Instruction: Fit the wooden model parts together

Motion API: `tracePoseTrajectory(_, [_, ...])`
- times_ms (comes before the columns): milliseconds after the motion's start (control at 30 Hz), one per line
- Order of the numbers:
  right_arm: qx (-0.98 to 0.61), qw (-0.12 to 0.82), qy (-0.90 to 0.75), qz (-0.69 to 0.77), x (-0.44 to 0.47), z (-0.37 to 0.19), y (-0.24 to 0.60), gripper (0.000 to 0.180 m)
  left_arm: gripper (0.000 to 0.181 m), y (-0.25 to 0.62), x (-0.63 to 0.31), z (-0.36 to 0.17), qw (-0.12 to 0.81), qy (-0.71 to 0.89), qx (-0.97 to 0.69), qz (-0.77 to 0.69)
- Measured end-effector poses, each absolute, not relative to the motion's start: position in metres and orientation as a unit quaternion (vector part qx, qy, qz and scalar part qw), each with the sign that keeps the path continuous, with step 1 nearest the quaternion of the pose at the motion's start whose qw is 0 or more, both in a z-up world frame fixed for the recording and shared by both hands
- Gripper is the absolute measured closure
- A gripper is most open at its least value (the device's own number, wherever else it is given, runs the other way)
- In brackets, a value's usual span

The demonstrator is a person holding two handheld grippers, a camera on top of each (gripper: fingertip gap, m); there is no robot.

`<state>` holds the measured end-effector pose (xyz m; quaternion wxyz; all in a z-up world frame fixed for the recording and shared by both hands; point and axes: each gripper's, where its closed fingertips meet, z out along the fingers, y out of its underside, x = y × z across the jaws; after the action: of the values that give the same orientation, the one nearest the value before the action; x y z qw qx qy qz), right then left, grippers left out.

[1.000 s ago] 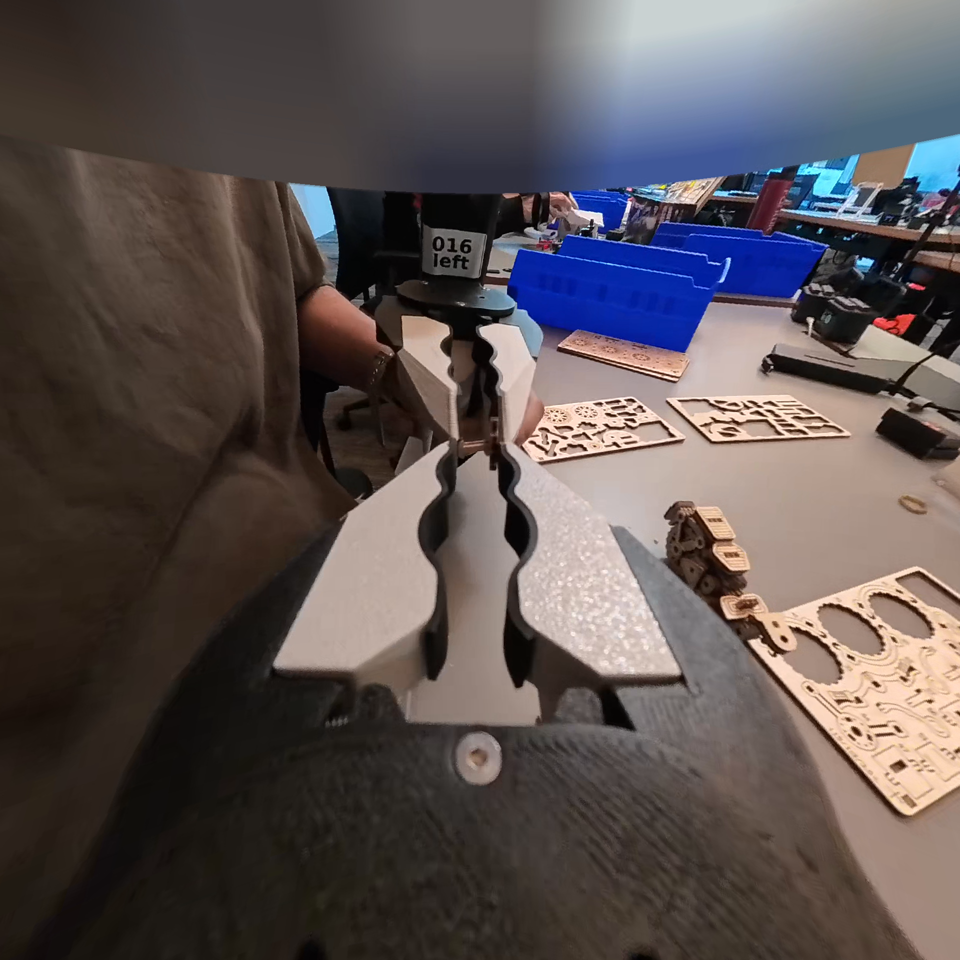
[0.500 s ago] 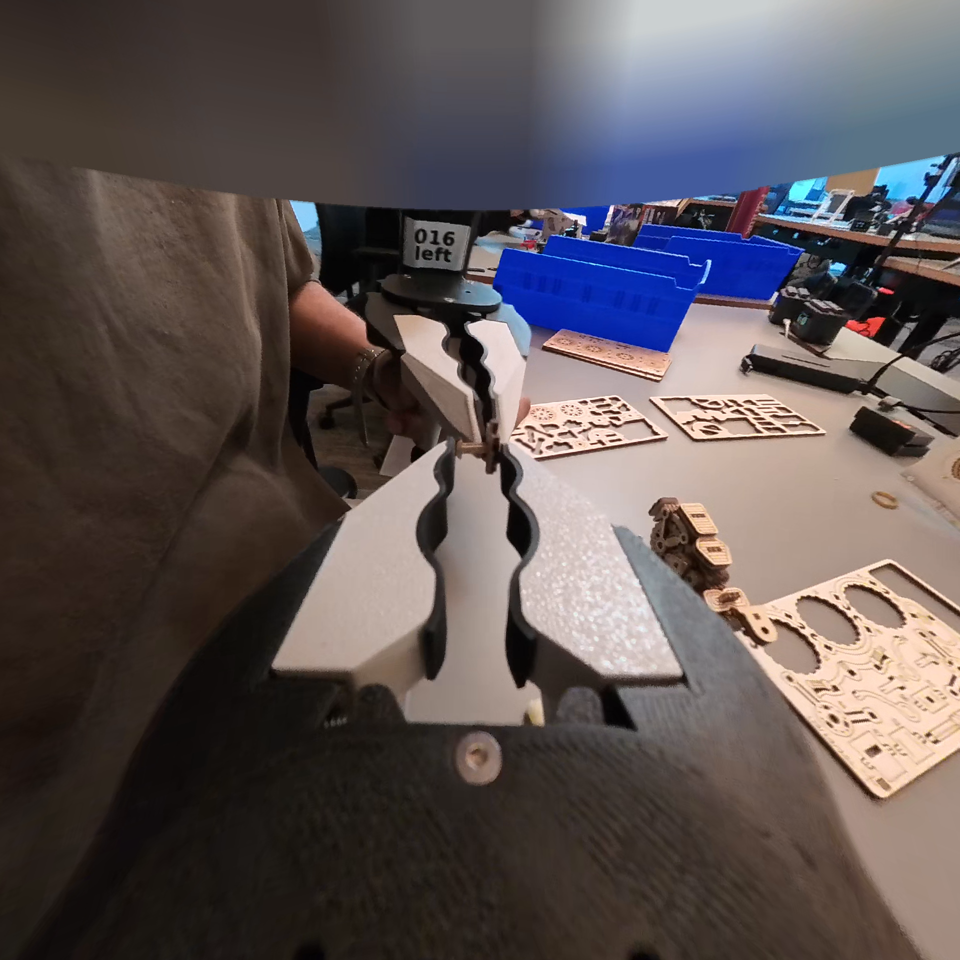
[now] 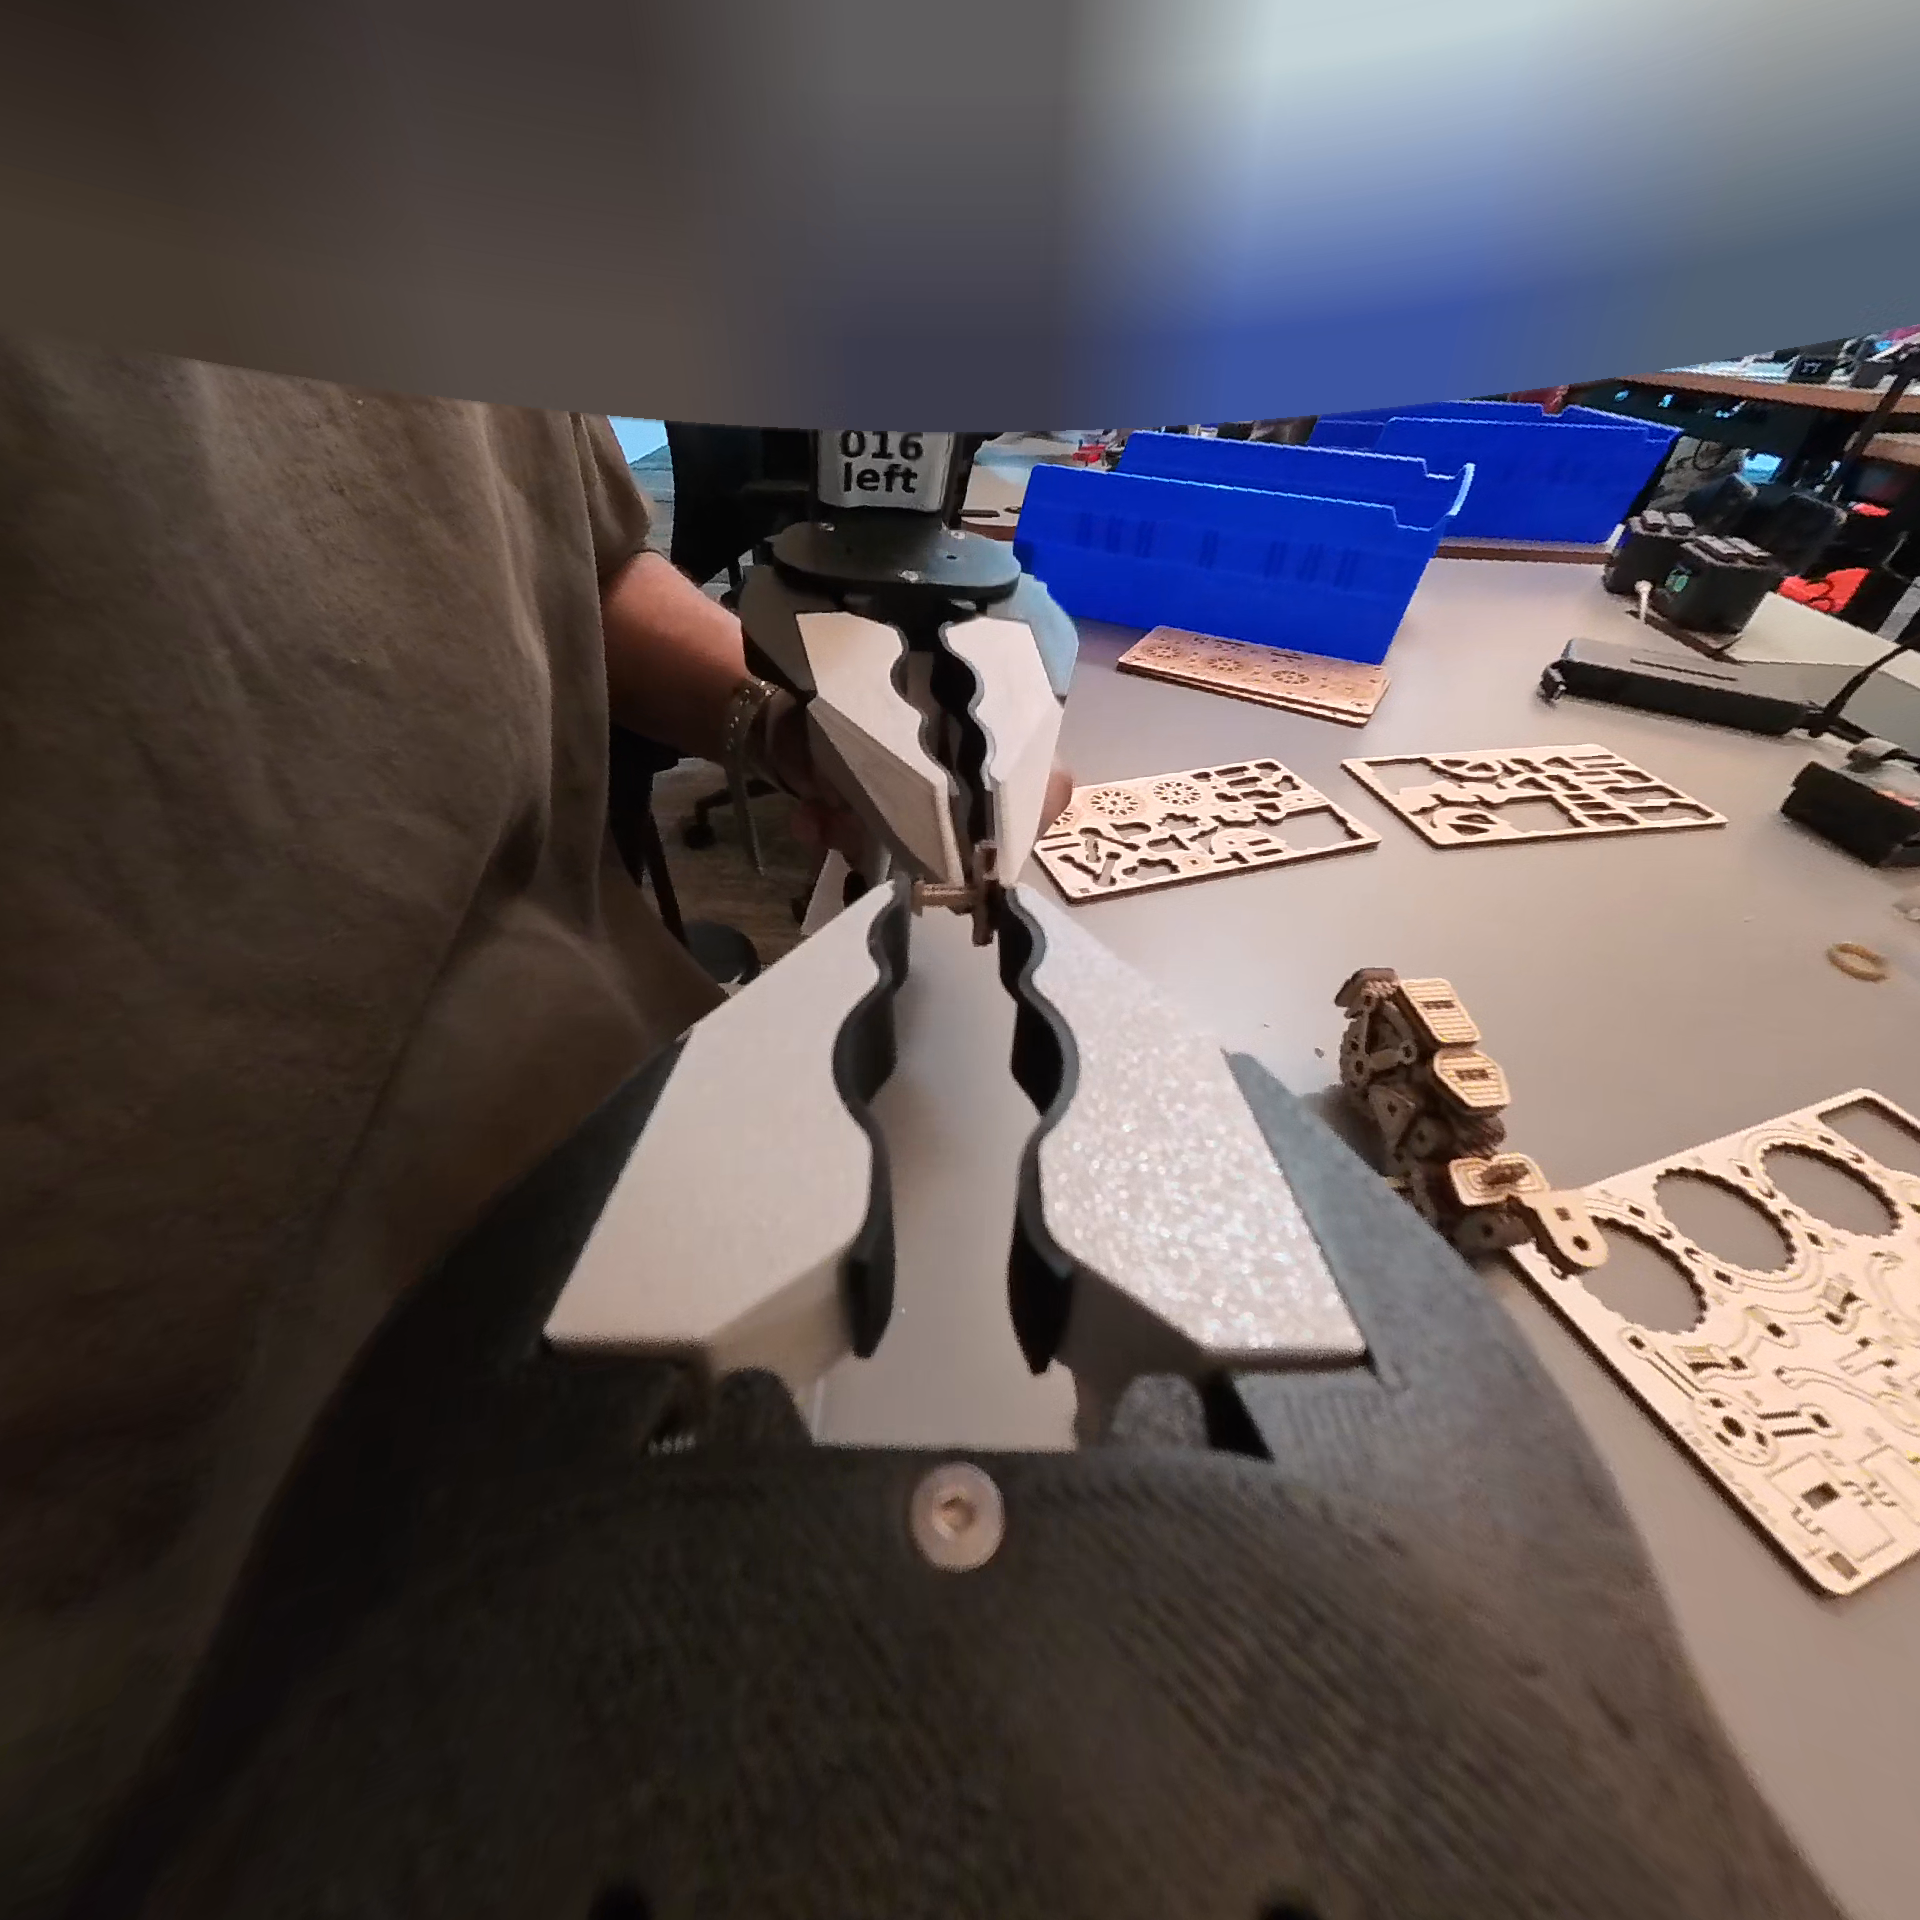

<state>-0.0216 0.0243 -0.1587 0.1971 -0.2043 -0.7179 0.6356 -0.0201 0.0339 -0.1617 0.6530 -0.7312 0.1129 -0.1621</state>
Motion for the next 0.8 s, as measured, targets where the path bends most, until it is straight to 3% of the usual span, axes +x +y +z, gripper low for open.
tracePoseTrajectory(800, [-0.230, 0.160, -0.712, 0.644, -0.0246, -0.1627, 0.0279, 0.172, 0.181, 0.0348, -0.0205, -0.1662, 0.645, 0.103, -0.733, -0.188])
